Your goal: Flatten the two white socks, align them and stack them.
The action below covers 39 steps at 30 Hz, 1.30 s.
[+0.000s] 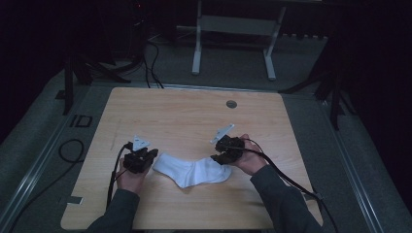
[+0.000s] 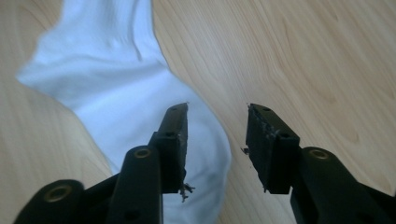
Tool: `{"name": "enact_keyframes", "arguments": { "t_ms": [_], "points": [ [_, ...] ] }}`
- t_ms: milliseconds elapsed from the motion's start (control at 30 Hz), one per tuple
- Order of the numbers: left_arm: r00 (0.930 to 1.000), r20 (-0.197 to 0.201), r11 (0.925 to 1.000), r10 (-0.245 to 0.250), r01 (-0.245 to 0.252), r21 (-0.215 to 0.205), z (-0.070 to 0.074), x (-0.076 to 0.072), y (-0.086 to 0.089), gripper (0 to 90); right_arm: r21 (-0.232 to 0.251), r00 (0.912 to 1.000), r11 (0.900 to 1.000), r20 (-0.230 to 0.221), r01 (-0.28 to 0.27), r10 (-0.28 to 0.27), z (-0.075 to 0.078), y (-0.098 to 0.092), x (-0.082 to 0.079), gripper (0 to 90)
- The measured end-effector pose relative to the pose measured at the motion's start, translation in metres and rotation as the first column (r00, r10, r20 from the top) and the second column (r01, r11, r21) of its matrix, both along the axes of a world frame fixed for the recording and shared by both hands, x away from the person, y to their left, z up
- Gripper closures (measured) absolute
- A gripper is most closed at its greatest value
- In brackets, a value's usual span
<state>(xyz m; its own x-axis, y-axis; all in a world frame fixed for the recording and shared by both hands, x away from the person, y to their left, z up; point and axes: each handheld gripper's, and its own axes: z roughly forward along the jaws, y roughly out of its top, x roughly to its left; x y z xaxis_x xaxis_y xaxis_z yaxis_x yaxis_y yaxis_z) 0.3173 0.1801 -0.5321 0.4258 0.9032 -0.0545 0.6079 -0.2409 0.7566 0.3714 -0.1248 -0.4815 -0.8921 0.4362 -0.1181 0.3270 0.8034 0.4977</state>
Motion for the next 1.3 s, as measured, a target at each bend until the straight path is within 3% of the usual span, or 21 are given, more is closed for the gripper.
{"name": "enact_keyframes", "arguments": {
  "t_ms": [233,433,567,667,733,833,967,1300],
  "points": [
    [0.9987,-0.033,0.9988,-0.039,0.04,0.029,-0.008,-0.003,-0.013,89.9,-0.02,0.9968,0.998,-0.06,0.053,-0.054,-0.02,-0.009,0.008,61.6],
    [0.9975,-0.058,0.998,-0.04,0.042,0.046,-0.013,-0.002,-0.014,89.9,-0.028,0.9929,0.997,-0.094,0.07,-0.073,-0.031,-0.011,0.014,61.6],
    [0.9973,-0.064,0.9981,-0.037,0.04,0.046,-0.015,-0.001,-0.015,89.9,-0.011,0.9866,0.996,-0.14,0.084,-0.085,-0.039,-0.01,0.022,61.8],
    [0.9966,-0.071,0.9979,-0.04,0.044,0.048,-0.016,0.0,-0.015,89.9,0.008,0.9812,0.997,-0.179,0.076,-0.073,-0.042,-0.009,0.026,66.6],
    [0.9967,-0.072,0.9981,-0.039,0.042,0.046,-0.017,0.0,-0.015,89.9,0.005,0.9781,0.997,-0.197,0.07,-0.068,-0.045,-0.009,0.028,77.3],
    [0.9965,-0.075,0.998,-0.038,0.042,0.047,-0.017,0.0,-0.016,89.9,0.008,0.9823,0.998,-0.178,0.061,-0.058,-0.042,-0.009,0.025,86.8],
    [0.9961,-0.077,0.9978,-0.042,0.046,0.049,-0.018,0.0,-0.017,89.9,0.026,0.9901,0.998,-0.131,0.053,-0.049,-0.028,-0.014,0.018,87.5],
    [0.9958,-0.081,0.9976,-0.043,0.047,0.051,-0.019,0.0,-0.018,89.9,0.008,0.996,0.998,-0.066,0.06,-0.06,-0.007,-0.027,0.006,88.1]
  ]
}}
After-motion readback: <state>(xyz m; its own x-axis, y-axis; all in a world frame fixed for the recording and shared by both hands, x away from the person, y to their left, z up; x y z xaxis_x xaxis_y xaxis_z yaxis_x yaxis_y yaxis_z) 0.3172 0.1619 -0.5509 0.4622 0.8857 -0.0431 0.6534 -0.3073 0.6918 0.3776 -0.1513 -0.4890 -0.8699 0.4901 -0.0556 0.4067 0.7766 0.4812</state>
